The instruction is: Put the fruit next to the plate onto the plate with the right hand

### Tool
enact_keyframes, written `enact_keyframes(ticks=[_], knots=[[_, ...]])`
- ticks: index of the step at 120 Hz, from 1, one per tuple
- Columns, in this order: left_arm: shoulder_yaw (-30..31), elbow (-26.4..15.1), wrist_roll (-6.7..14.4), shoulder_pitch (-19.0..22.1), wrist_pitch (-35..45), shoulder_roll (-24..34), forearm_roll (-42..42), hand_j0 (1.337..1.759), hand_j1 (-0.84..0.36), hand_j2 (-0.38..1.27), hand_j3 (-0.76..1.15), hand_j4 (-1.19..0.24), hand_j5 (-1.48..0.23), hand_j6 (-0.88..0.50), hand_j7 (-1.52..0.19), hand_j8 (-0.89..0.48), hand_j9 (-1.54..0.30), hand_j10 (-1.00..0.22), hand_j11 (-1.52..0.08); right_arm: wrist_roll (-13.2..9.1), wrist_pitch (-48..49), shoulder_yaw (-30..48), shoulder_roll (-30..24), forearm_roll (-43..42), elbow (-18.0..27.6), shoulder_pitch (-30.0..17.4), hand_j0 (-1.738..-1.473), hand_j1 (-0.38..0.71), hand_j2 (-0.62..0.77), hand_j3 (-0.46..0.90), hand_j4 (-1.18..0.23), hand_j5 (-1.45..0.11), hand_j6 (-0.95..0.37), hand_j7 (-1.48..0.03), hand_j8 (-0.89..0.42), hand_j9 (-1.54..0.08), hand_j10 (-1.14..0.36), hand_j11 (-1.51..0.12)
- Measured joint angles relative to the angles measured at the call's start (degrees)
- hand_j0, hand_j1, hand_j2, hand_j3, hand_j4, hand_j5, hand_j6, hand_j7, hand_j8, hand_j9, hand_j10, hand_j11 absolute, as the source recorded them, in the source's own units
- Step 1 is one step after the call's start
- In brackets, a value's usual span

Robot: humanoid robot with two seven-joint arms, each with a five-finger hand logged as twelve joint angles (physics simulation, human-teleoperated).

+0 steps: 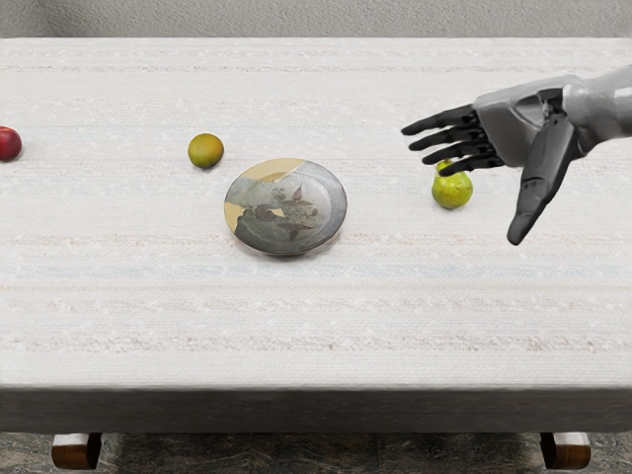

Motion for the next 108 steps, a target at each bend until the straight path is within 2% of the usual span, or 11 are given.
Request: enact_keyframes(ticks=[17,31,37,52,69,78,89,108], knots=[[0.0,0.0,0.0,0.0,0.0,0.0,0.0,1.658,0.35,0.00,0.00,0.00,0.00,0.00,0.00,0.00,0.00,0.00,0.00,0.0,1.2,-1.0,-0.5,-0.3,-0.6,-0.6,-1.658,-0.33,0.00,0.00,-0.02,-0.02,-0.02,-0.01,-0.01,-0.02,-0.01,-0.02],[0.0,0.0,0.0,0.0,0.0,0.0,0.0,1.658,0.35,0.00,0.00,0.00,0.00,0.00,0.00,0.00,0.00,0.00,0.00,0.0,-2.8,-3.2,5.6,-3.9,-6.1,-0.1,-1.658,-0.33,0.00,0.00,-0.02,-0.02,-0.02,-0.02,-0.02,-0.02,-0.01,-0.02],[0.0,0.0,0.0,0.0,0.0,0.0,0.0,1.658,0.35,0.00,0.00,0.00,0.00,0.00,0.00,0.00,0.00,0.00,0.00,0.0,-6.2,-6.7,9.8,-6.1,-10.5,2.1,-1.658,-0.33,0.00,0.00,-0.02,-0.02,-0.02,-0.02,-0.02,-0.02,-0.02,-0.02],[0.0,0.0,0.0,0.0,0.0,0.0,0.0,1.658,0.35,0.00,0.00,0.00,0.00,0.00,0.00,0.00,0.00,0.00,0.00,0.0,-11.5,-19.9,22.9,-9.8,-23.5,11.6,-1.658,-0.33,0.00,0.00,-0.02,-0.02,-0.02,-0.02,-0.02,-0.02,-0.02,-0.02],[0.0,0.0,0.0,0.0,0.0,0.0,0.0,1.658,0.35,0.00,0.00,0.00,0.00,0.00,0.00,0.00,0.00,0.00,0.00,0.0,-13.9,-34.3,41.1,-11.0,-40.4,16.2,-1.658,-0.33,0.00,0.00,-0.02,-0.02,-0.02,-0.02,-0.02,-0.02,-0.02,-0.02],[0.0,0.0,0.0,0.0,0.0,0.0,0.0,1.658,0.35,0.00,0.00,0.00,0.00,0.00,0.00,0.00,0.00,0.00,0.00,0.0,-15.2,-40.1,48.2,-11.2,-47.4,16.9,-1.658,-0.33,0.00,0.00,-0.02,-0.02,-0.02,-0.02,-0.02,-0.02,-0.02,-0.02],[0.0,0.0,0.0,0.0,0.0,0.0,0.0,1.658,0.35,0.00,0.00,0.00,0.00,0.00,0.00,0.00,0.00,0.00,0.00,0.0,-16.9,-46.2,54.7,-11.7,-53.9,15.8,-1.658,-0.33,0.00,0.00,-0.02,-0.03,-0.02,-0.02,-0.02,-0.02,-0.02,-0.02],[0.0,0.0,0.0,0.0,0.0,0.0,0.0,1.658,0.35,0.00,0.00,0.00,0.00,0.00,0.00,0.00,0.00,0.00,0.00,0.0,-17.8,-49.9,59.4,-15.9,-60.4,9.6,-1.658,-0.32,0.00,0.00,-0.02,-0.03,-0.02,-0.03,-0.02,-0.03,-0.02,-0.03]])
